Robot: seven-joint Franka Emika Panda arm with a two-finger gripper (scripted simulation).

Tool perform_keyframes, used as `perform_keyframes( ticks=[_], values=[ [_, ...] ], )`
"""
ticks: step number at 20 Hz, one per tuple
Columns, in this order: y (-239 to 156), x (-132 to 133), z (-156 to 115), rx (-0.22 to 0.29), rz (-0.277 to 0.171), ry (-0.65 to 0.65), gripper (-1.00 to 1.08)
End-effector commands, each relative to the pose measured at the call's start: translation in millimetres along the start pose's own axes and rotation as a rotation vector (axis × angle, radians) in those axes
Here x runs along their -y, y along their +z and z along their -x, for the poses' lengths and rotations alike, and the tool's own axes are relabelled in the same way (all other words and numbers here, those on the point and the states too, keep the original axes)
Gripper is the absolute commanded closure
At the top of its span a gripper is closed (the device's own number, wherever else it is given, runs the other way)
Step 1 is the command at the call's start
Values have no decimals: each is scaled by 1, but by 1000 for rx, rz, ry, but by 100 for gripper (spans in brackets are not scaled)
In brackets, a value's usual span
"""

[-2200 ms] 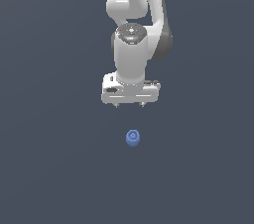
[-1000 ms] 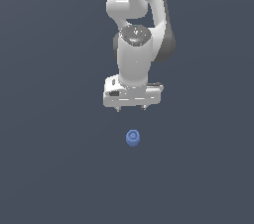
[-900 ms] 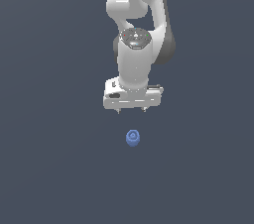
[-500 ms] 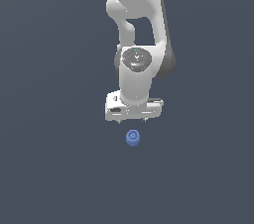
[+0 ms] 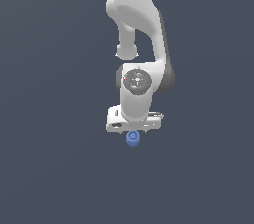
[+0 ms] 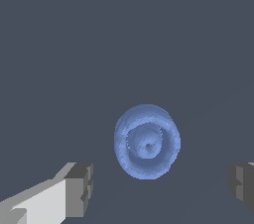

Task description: Pick up the object and move it to a goal position.

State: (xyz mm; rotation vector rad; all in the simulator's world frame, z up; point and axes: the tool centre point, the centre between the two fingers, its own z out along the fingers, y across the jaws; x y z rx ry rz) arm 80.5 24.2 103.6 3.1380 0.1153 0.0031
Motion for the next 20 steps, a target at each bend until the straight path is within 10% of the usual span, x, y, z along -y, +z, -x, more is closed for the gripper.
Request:
perform_keyframes(
  ticks=[1,20],
  values=[
    [6,0,-3,1,-1,1,-92],
    [59,0,-4,2,-2,2,-92]
  ],
)
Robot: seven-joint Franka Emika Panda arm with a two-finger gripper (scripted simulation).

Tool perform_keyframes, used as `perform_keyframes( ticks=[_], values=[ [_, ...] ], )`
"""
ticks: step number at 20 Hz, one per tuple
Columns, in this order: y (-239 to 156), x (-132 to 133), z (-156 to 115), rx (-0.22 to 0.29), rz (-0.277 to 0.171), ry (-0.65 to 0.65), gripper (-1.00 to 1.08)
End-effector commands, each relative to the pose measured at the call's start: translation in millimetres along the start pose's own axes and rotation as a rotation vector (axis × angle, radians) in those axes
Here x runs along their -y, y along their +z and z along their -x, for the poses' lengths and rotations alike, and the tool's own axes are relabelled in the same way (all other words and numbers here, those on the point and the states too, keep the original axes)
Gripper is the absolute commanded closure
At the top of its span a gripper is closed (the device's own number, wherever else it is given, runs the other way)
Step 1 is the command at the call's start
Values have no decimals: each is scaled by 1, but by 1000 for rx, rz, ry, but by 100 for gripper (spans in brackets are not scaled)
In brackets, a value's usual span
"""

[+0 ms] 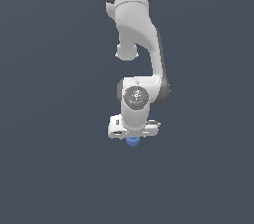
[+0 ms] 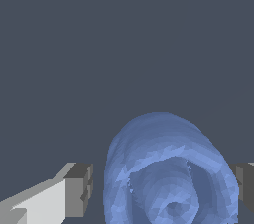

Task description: Pick up the object and move it to a goal position.

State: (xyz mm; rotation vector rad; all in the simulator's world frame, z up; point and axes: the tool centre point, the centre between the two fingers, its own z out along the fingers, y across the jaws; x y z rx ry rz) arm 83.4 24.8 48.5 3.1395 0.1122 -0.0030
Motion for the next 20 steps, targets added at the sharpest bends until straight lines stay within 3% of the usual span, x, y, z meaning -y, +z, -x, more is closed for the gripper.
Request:
perform_keyframes(
  ticks=[1,4,5,20],
  values=[
    [5,0,-1,-2,0,0,-92],
    [4,0,-2,-2,0,0,-92],
    [4,0,-2,-2,0,0,108],
    [-1,-1,0,-2,0,0,108]
  ],
)
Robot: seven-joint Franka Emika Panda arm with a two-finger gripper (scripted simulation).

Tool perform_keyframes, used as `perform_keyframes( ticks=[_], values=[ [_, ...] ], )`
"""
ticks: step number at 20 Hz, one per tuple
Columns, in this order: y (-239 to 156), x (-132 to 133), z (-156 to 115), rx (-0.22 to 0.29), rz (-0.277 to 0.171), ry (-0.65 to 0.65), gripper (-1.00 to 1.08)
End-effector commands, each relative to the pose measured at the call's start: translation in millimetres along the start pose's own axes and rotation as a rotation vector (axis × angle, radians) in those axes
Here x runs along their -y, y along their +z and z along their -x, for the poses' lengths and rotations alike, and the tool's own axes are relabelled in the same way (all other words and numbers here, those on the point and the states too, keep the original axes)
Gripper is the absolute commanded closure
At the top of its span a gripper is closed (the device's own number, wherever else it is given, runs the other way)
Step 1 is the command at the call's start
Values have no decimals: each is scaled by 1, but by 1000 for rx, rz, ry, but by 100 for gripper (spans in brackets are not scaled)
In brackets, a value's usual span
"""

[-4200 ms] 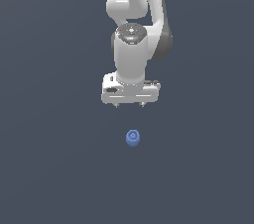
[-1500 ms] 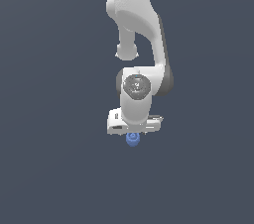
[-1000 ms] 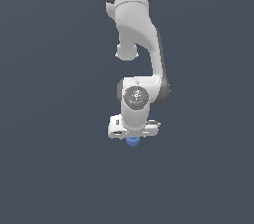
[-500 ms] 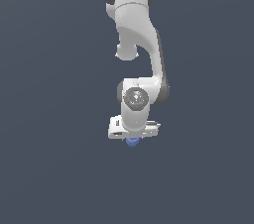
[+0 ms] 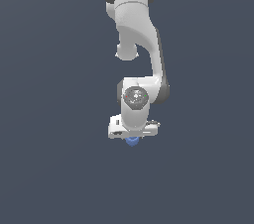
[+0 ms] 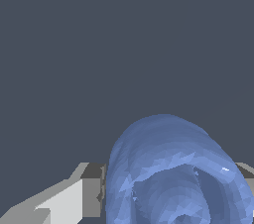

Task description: Pick up the object and move it to a goal position.

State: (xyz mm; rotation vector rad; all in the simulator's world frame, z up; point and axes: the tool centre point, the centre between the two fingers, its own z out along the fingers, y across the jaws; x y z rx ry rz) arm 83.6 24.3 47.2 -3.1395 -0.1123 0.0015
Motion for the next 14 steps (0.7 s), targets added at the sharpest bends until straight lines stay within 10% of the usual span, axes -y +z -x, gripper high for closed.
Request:
perform_keyframes(
  ticks=[1,14],
  values=[
    [-5,-1,2,-1,0,0,108],
    [-73,-13,33,-1,0,0,108]
  ],
)
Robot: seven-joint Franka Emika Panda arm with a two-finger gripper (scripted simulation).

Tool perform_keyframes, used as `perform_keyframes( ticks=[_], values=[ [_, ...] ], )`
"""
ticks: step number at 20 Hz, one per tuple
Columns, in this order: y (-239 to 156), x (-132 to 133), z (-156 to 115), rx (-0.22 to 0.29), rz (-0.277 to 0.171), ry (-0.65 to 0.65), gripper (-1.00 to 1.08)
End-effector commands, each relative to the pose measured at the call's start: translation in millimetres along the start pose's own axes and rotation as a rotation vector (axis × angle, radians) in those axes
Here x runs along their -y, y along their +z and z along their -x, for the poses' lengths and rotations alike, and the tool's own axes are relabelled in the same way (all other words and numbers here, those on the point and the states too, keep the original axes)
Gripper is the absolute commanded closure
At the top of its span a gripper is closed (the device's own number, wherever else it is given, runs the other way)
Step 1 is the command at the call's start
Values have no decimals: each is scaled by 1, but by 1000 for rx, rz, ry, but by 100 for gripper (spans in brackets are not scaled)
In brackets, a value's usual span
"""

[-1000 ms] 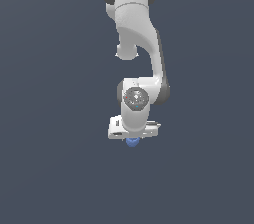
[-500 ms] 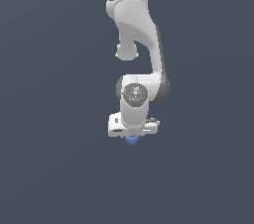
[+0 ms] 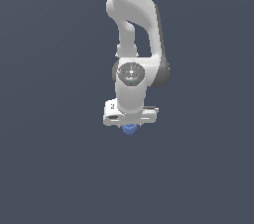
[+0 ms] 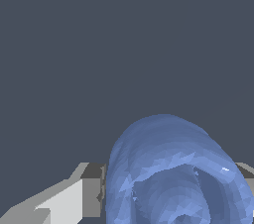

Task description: Pick up the object and move it to a goal position.

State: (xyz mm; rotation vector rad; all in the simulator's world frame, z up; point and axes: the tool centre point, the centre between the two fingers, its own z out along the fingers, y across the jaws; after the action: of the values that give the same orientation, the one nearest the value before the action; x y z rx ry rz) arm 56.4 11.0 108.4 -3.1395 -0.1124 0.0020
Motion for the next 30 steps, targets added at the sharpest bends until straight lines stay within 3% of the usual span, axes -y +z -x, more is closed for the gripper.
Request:
perform_keyframes(
  ticks=[1,30],
  values=[
    [-21,-4,9,-1,0,0,108],
    [-303,-56,130,-1,-1,0,108]
  ],
)
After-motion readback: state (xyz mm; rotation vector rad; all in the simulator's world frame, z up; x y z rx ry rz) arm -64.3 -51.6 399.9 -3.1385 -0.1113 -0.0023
